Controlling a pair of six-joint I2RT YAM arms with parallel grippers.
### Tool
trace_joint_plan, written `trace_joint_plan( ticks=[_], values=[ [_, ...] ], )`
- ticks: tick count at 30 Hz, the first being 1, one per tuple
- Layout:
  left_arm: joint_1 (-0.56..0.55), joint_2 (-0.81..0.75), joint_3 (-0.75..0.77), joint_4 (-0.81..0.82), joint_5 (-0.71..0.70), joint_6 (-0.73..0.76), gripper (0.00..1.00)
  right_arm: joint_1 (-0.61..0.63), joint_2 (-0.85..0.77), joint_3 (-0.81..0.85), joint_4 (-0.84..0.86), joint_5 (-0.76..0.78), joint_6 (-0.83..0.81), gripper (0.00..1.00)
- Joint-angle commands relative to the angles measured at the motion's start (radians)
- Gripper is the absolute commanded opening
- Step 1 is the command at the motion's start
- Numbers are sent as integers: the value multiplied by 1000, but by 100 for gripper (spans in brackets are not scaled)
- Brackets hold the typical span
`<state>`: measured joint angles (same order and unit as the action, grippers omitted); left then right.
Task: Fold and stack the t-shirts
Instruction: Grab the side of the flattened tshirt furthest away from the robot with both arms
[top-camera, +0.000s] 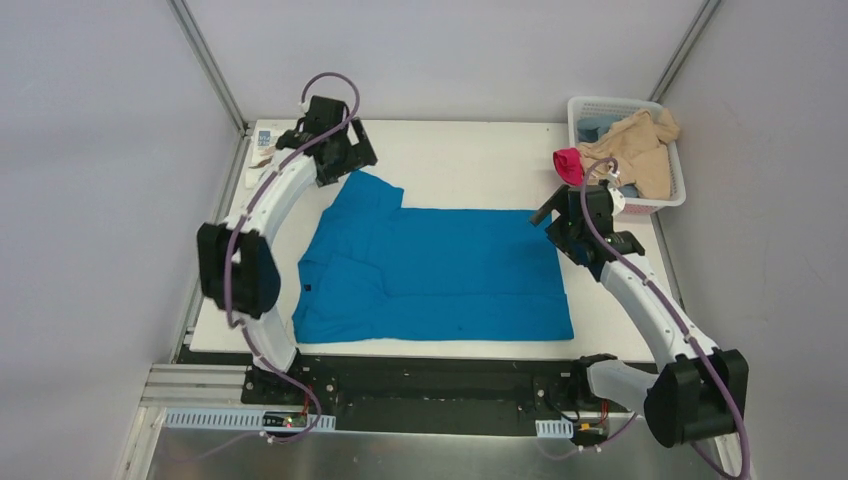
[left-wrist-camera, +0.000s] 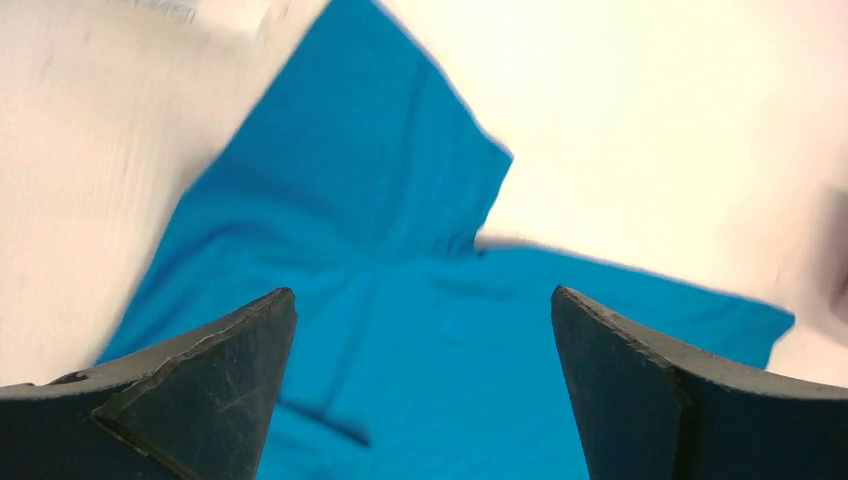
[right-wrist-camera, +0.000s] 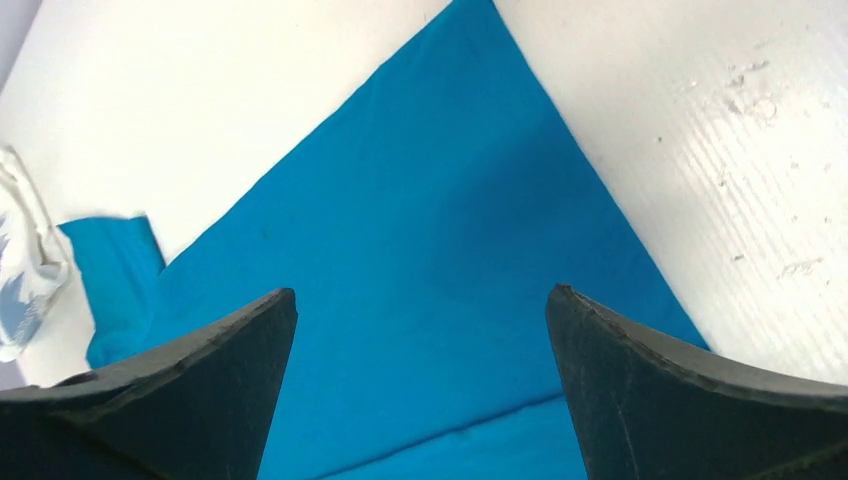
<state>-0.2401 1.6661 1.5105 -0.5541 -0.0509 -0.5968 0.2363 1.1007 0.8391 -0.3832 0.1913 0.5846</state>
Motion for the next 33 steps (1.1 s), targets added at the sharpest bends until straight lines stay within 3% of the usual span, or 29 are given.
trace_joint_plan(
  ticks=[1, 7, 12, 23, 33],
  values=[
    [29, 258, 291, -66, -36, 116, 99, -9, 60, 78, 47, 74, -66, 99],
    [41, 569, 626, -104, -91, 201, 95, -15, 123, 85, 57, 109, -84, 99],
    [42, 710, 745, -105, -120, 242, 86, -17, 165, 93, 55, 102, -93, 99],
    [44, 801, 718, -105, -129, 216, 58, -21, 193, 95, 50, 88, -98, 99],
    [44, 809, 684, -105, -170, 187, 49, -20, 198, 94, 46, 100, -97, 99]
  ],
)
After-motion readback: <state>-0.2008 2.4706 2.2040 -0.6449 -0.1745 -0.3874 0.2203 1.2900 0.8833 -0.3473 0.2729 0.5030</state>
